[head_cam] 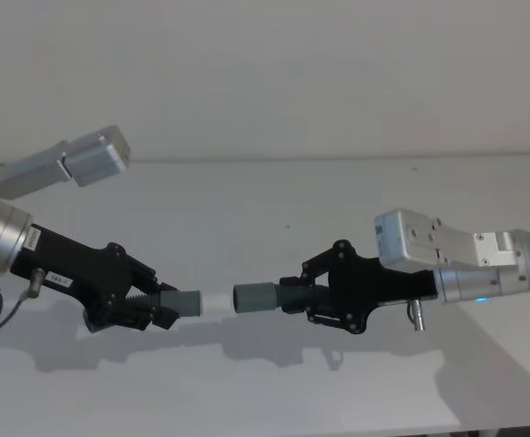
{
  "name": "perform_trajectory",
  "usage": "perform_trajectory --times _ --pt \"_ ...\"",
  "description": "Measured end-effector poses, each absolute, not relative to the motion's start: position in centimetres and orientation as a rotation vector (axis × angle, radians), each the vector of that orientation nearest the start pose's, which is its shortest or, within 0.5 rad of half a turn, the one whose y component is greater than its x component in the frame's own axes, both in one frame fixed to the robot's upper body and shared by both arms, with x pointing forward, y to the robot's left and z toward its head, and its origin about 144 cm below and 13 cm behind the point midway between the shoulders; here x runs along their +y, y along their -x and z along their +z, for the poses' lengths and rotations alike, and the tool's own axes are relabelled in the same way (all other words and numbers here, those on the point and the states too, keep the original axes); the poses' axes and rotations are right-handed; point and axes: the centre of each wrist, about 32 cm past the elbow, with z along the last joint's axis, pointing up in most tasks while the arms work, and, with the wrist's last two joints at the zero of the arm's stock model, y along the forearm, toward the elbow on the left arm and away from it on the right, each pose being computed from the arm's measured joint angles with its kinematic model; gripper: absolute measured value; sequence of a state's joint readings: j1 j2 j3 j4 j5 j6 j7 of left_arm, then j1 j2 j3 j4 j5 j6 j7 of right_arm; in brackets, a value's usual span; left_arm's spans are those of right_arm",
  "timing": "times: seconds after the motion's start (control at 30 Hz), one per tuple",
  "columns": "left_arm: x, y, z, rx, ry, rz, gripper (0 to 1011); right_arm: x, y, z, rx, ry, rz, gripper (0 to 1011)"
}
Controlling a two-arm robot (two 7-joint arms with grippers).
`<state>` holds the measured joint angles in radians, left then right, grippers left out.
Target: Use both hands to pick up one end of the pipe from the table, align the ends, and insert them.
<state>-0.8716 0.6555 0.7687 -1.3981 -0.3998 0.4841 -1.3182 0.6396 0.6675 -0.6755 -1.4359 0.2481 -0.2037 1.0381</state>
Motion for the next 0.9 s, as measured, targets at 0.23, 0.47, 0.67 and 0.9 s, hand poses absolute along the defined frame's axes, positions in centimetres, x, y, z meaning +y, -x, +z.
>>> perform_trajectory --times 0.23,0.47,0.67,0.9 --pt "26.8 -60.01 134.65 0.079 -0.612 -0.012 344 -28.11 -56.81 127.9 -0.51 0.432 -0.067 229" --pt "26.8 -60.02 134.65 0.079 -0.612 -0.012 344 -28.22 -56.78 127.96 -0.504 0.435 -0.061 229" --pt "26.8 -60.01 134.65 0.079 -0.613 -0.012 344 -28.2 -56.82 128.05 -0.504 0.435 -0.058 229" --pt "26.8 -60.02 134.65 0.079 -0.612 -0.012 344 -28.03 -56.93 128.11 -0.507 0.433 -0.054 229"
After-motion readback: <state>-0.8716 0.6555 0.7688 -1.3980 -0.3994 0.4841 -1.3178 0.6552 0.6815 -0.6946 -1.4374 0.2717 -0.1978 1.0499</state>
